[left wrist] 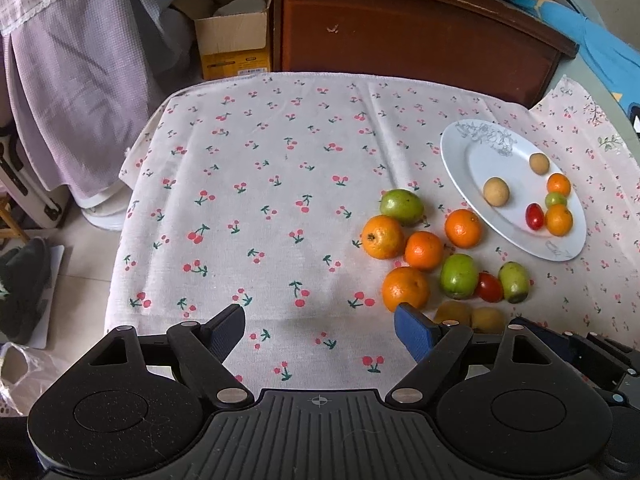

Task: Organize fruits
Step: 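Grasp a brown kiwi with the right tool while the left tool grasps an orange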

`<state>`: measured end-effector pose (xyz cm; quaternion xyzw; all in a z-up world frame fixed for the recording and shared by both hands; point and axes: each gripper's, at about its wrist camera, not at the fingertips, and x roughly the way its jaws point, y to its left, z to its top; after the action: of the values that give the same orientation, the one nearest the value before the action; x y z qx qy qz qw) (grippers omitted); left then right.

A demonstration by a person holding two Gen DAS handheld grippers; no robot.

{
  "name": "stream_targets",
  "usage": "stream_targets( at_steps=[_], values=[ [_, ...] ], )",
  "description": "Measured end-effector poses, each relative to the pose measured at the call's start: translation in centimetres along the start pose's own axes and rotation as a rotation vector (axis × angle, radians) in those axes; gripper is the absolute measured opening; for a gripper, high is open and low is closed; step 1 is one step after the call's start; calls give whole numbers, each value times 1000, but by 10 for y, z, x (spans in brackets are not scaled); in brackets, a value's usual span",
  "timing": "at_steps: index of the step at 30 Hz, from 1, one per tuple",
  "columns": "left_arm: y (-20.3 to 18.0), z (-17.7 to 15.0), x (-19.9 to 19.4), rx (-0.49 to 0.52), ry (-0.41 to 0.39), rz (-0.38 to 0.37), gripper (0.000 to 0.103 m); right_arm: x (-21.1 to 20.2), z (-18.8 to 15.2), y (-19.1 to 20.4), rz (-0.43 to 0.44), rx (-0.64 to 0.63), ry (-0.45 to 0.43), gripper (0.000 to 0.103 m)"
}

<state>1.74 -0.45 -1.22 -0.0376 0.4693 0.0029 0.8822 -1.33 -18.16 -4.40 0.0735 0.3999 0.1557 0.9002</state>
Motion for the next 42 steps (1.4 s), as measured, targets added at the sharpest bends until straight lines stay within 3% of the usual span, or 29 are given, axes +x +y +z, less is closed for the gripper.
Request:
stream_targets(
  at_steps=[7, 23, 32, 35, 42],
  values=[
    [-2, 0, 4, -5, 1, -31, 83, 5, -2, 4, 30, -33, -18, 30],
    [-21, -1, 23, 10, -38, -102, 80, -8, -2, -13, -22, 60, 22, 30],
    [-24, 0, 29, 7, -54, -123, 57, -7, -2, -11, -24, 55, 15, 31],
    [-25, 1, 30, 16, -60, -116, 55, -7, -2, -11, -25, 51, 14, 32],
    [-43, -7, 32, 146, -93, -44, 54, -7, -3, -10, -25, 39, 10, 32]
  ],
)
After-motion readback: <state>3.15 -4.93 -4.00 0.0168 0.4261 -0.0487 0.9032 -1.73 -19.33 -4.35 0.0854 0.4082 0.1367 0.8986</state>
